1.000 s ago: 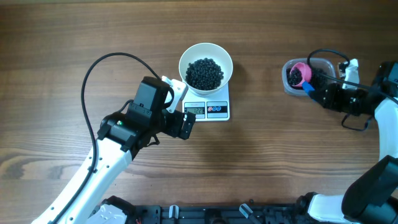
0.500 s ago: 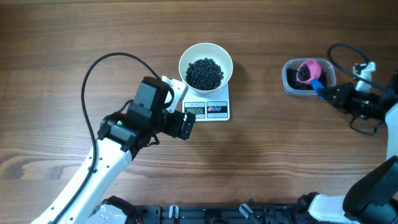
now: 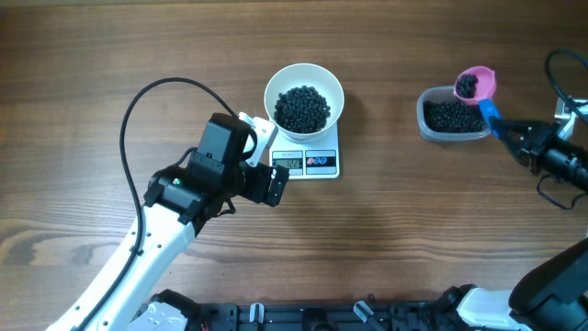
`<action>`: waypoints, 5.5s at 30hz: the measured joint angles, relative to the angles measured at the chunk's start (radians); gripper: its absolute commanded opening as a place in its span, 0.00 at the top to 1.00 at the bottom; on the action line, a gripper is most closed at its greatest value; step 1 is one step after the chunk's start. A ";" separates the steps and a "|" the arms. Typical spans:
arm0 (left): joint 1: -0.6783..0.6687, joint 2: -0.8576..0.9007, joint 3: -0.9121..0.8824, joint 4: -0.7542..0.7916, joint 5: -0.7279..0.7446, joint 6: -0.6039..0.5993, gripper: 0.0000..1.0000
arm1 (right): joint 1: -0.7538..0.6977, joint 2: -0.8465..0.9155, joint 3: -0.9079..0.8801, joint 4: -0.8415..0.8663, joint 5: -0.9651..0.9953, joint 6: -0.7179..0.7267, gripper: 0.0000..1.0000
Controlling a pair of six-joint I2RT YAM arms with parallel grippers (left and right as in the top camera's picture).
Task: Scoop item into bowl and weigh 150g on scale
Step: 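Carry the filled scoop left over the white bowl, then tilt the scoop with the right gripper to pour beans into the bowl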
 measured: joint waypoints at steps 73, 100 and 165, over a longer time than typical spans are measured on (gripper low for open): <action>0.000 0.000 0.000 0.000 0.000 0.000 0.00 | 0.899 0.000 -0.003 0.497 0.521 -0.040 0.96; 0.000 0.000 0.000 0.000 0.000 0.000 0.00 | 0.978 0.000 -0.003 0.492 0.629 -0.201 0.96; 0.000 0.000 0.000 0.000 0.000 0.000 0.00 | 1.053 0.000 -0.004 0.465 0.843 -0.415 0.96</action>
